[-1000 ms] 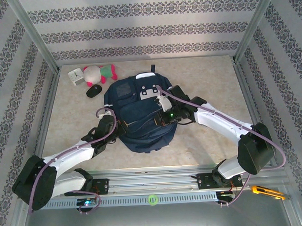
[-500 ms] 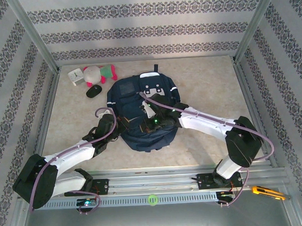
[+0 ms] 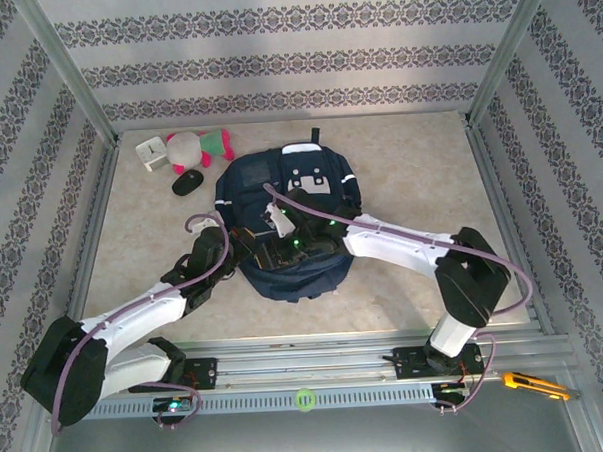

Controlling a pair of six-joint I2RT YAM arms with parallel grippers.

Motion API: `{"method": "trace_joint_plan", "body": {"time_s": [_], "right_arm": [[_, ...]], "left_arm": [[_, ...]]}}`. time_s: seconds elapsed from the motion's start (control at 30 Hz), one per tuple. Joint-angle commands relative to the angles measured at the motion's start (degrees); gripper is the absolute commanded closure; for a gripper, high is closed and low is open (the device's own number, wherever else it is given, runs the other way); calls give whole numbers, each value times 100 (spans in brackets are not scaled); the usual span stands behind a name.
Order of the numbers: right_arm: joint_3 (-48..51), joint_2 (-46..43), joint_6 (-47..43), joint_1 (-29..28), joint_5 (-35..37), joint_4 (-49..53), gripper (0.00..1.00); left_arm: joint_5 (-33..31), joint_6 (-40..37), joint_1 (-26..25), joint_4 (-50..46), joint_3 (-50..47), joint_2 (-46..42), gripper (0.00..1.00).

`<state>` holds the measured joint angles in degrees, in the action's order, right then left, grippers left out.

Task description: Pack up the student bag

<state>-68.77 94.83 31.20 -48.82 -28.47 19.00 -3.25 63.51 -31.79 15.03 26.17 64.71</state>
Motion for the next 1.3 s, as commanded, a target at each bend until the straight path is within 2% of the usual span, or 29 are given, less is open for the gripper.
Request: {"method": "trace_joint_plan", "body": {"time_s": [0.0, 0.23, 0.37, 0.47, 0.53, 0.7, 0.77, 0.83, 0.87, 0.93, 0.97, 1.1, 1.2, 1.27], "right_arm": [[41, -816, -923, 332, -584, 367, 54], [398, -1833, -4213, 758, 200, 1116, 48], [568, -1710, -6362, 811, 1093, 1161, 45], [581, -1321, -7140, 833, 1577, 1007, 44], [537, -1047, -7387, 831, 1702, 877, 42], [646, -610, -7468, 836, 1800, 36, 44], [668, -479, -7451, 837, 1936, -220, 52], [681, -451, -7439, 845, 2092, -331, 71], [688, -492, -7441, 855, 2082, -348, 81], [705, -670, -7461, 936, 1834, -320, 97], [718, -792, -7477, 1007, 1569, -291, 100], [672, -1119, -7462, 1243, 828, -145, 100], [535, -1143, -7457, 1306, 625, 21, 100], [456, -1097, -7445, 1322, 528, 82, 100]], "left_arm": [[-9, -91, -104, 311, 153, -177, 100], [52, -198, -90, 123, 231, -202, 100], [145, -266, -96, 79, 313, -167, 100], [234, -269, -95, 65, 366, -143, 100], [302, -256, -93, 54, 420, -147, 100], [437, -205, -94, -9, 544, -173, 100], [484, -252, -95, -80, 587, -187, 100], [505, -392, -84, -197, 625, -239, 100], [518, -502, -83, -263, 630, -285, 94], [608, -816, -43, -356, 617, -418, 75], [672, -1048, -22, -461, 613, -506, 68], [1217, -2197, 48, -671, 603, -868, 50], [2115, -3367, 45, -777, 670, -1001, 45], [2490, -3844, 51, -1206, 855, -916, 43]]}}
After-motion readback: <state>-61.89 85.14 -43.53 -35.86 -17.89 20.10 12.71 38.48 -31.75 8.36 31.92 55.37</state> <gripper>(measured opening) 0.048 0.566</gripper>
